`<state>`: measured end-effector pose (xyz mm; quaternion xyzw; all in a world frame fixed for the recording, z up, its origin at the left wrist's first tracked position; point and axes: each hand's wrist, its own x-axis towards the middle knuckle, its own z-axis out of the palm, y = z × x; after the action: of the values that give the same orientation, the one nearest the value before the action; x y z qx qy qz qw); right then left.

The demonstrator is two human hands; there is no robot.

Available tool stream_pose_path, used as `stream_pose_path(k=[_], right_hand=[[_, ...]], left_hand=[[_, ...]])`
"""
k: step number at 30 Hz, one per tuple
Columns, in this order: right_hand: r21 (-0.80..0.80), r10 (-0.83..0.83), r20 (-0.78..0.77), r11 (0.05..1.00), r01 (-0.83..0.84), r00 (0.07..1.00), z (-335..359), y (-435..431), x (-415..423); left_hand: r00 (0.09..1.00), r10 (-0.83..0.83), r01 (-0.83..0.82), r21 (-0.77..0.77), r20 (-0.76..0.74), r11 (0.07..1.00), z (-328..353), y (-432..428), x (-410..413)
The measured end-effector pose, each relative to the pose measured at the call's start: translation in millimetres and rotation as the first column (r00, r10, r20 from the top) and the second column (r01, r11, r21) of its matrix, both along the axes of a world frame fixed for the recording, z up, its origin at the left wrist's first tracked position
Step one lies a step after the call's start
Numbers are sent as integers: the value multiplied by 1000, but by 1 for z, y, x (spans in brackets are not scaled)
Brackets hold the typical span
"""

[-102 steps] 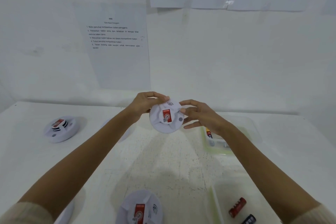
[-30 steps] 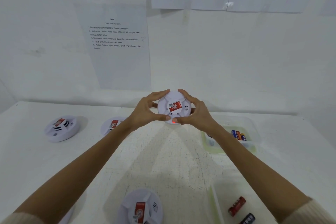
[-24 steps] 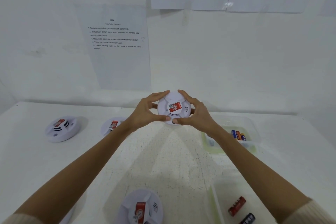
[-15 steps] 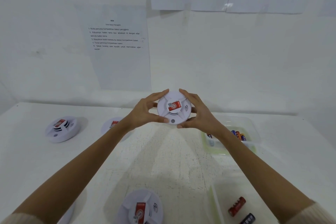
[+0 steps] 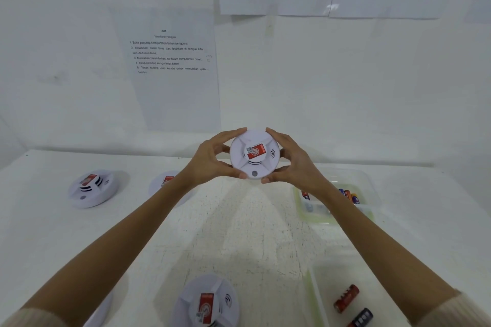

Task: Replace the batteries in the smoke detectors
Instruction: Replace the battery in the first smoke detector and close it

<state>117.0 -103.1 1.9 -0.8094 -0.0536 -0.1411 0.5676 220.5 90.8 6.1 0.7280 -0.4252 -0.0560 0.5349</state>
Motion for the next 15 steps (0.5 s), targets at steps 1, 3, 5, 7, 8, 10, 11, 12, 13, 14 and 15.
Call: stream_pose_path(k=[1, 3, 5, 7, 8, 10, 11, 12, 13, 14, 15], right_hand=[[-4, 1, -1, 1000, -1, 1000, 0, 0, 0], [-14, 7, 4, 1000, -7, 1000, 0, -1, 0], [-6, 14, 5, 1000, -14, 1000, 0, -1, 0], [10, 14, 2, 1000, -14, 1000, 0, -2, 0], [14, 9, -1, 1000, -9, 1000, 0, -2, 0], [11, -3, 0, 1000, 3, 1000, -1, -2, 0], [4, -10, 4, 1000, 10, 1000, -1, -2, 1], [-6, -17, 6, 1000, 17, 1000, -2, -2, 1], [-16, -22, 9, 1000, 23, 1000, -2, -2, 1], [-24, -27, 12, 999, 27, 1000, -2, -2, 1], [-27, -30, 12, 999, 30, 999, -2, -2, 1]], left_hand=[[1000, 1, -1, 1, 8, 1000, 0, 0, 0], [1000, 1, -1, 4, 23, 1000, -1, -1, 1], [1000, 6, -6, 2, 11, 1000, -2, -1, 1], [1000, 12, -12, -1, 2, 1000, -1, 0, 0], [1000, 13, -13, -2, 5, 1000, -1, 0, 0], [1000, 16, -16, -3, 11, 1000, -1, -1, 0], [1000, 16, -16, -2, 17, 1000, -1, -1, 0], [1000, 17, -17, 0, 24, 1000, -1, -1, 0], [999, 15, -16, 3, 30, 1000, -1, -1, 1], [999, 14, -14, 4, 36, 1000, -2, -1, 1], [999, 12, -12, 6, 41, 1000, -3, -1, 2]])
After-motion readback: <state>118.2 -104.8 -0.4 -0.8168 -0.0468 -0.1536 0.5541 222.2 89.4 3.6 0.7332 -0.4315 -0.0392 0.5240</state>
